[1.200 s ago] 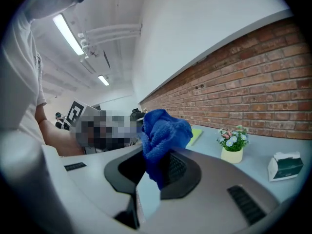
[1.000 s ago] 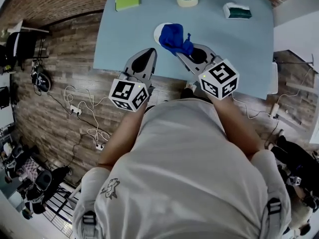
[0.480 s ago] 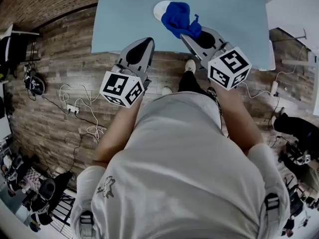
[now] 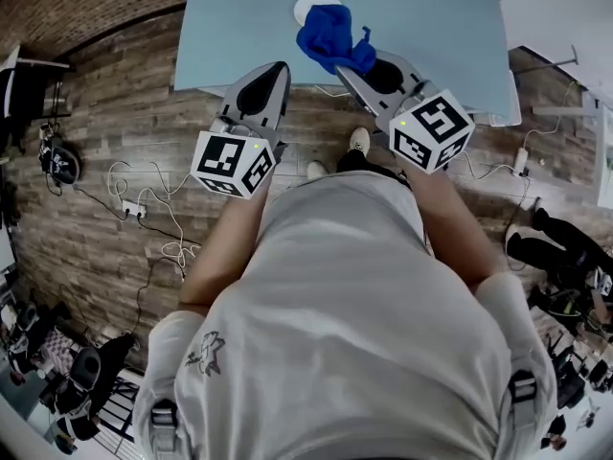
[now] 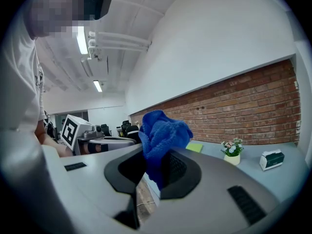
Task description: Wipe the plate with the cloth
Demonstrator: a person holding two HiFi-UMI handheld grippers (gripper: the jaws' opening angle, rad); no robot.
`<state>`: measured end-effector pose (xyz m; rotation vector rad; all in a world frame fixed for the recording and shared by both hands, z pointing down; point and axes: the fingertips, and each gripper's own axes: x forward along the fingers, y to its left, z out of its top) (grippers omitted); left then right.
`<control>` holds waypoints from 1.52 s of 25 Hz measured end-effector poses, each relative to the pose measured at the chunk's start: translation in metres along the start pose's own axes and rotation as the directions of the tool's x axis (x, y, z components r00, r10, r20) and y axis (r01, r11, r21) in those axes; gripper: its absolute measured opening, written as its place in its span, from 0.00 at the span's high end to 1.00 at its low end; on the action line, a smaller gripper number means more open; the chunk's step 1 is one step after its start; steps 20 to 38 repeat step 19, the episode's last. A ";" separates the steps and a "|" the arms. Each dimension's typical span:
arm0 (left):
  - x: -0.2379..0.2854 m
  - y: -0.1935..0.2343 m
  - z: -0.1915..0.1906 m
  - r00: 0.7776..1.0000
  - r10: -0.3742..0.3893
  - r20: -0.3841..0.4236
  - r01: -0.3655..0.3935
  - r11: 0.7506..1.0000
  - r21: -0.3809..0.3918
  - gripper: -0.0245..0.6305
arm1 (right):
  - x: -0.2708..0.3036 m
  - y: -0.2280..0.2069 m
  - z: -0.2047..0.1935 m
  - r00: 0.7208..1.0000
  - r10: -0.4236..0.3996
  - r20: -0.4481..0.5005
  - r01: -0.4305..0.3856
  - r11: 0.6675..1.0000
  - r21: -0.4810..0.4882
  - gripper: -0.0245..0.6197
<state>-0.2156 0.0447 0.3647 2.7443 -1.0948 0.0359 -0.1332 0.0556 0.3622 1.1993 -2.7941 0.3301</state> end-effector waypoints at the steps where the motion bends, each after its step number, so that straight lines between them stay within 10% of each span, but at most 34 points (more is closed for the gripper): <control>1: 0.003 -0.003 0.000 1.000 -0.002 0.003 0.002 1.000 -0.001 0.95 | -0.003 -0.002 -0.001 1.000 0.000 -0.004 0.000 1.000 -0.001 0.87; 38: 0.004 0.003 0.005 1.000 -0.020 0.010 0.020 1.000 -0.007 0.95 | 0.009 0.004 -0.007 1.000 -0.005 -0.014 0.006 1.000 0.020 0.87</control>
